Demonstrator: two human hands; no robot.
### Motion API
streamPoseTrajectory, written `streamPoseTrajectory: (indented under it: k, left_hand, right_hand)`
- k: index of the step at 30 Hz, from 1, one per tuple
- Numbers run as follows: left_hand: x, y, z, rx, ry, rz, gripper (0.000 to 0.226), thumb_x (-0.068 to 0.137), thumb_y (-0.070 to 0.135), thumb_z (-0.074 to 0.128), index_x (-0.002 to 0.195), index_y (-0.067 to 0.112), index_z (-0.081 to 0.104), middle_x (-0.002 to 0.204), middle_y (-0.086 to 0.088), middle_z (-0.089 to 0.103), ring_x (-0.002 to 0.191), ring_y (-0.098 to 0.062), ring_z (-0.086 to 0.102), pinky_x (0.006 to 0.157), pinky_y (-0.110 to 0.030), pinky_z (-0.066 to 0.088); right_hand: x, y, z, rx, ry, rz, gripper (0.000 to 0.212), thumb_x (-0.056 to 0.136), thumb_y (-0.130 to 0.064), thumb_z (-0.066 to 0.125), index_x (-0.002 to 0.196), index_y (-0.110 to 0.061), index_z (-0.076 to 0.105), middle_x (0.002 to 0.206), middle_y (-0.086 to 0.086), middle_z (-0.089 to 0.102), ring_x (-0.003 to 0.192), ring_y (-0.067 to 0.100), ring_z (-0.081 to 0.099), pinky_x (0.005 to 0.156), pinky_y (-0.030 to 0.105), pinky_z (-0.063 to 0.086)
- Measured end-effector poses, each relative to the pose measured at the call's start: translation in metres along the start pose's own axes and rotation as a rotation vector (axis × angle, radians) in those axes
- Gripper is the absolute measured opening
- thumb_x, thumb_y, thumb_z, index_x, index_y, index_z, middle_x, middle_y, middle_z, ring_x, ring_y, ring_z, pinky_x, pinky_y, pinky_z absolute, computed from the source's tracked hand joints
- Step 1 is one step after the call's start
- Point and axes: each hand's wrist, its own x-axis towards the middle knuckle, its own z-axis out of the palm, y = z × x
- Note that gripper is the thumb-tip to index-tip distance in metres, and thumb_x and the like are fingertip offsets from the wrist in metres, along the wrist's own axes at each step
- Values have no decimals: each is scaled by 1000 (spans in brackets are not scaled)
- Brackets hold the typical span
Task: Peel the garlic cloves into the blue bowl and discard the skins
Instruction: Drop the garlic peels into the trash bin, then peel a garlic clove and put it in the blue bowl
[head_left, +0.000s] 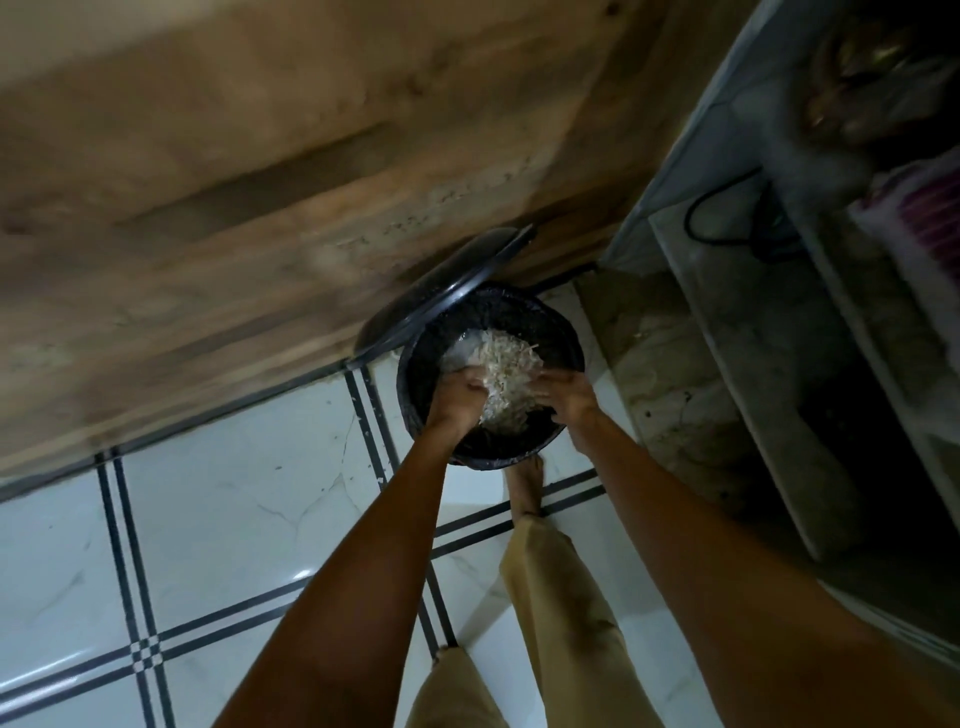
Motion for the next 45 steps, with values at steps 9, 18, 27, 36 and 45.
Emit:
streamPoseTrajectory:
  k: [9, 18, 27, 36, 45]
  left_hand:
    - [-225, 109, -69, 7, -58, 344, 21, 87, -6, 56, 105, -5, 67, 105, -20, 68, 100, -28, 64, 78, -22, 45]
    - [-467, 282, -1, 208, -388, 794, 26, 90, -12, 45, 111, -14, 61, 87, -12, 62, 43, 12, 52, 45, -5, 36]
    - [-654, 262, 258, 292, -744, 940, 19, 93, 4, 52, 106, 5, 65, 83, -5, 65, 69, -10, 60, 57, -20, 42]
    - [-638, 243, 382, 853, -287, 1311, 56, 87, -11, 38, 136, 13, 49, 148, -9, 38, 139, -29, 29, 114, -35, 23]
    - [-685, 323, 403, 280, -187, 1603, 15, 87, 11, 66, 99, 4, 71, 91, -4, 71, 79, -14, 65, 74, -21, 49]
  right_hand:
    - [-267, -16, -73, 461, 19, -132, 26, 96, -9, 45, 117, -3, 58, 109, 12, 64, 97, 22, 59, 81, 33, 44]
    - [-491, 53, -240, 843, 308, -462, 14, 92, -15, 51, 93, -14, 64, 96, 1, 67, 77, 11, 58, 62, 23, 44]
    - [-619, 309, -372, 822, 927, -454, 14, 92, -11, 53, 100, -7, 64, 94, 6, 64, 80, 12, 57, 62, 14, 42]
    - [-635, 453, -480, 804, 1125, -284, 24, 92, -6, 53, 114, -4, 62, 105, 5, 62, 98, 17, 58, 65, 9, 41]
    - [-588, 438, -540, 499, 1282, -75, 30, 93, -22, 54, 121, -13, 56, 116, 6, 61, 89, 21, 60, 72, 30, 49]
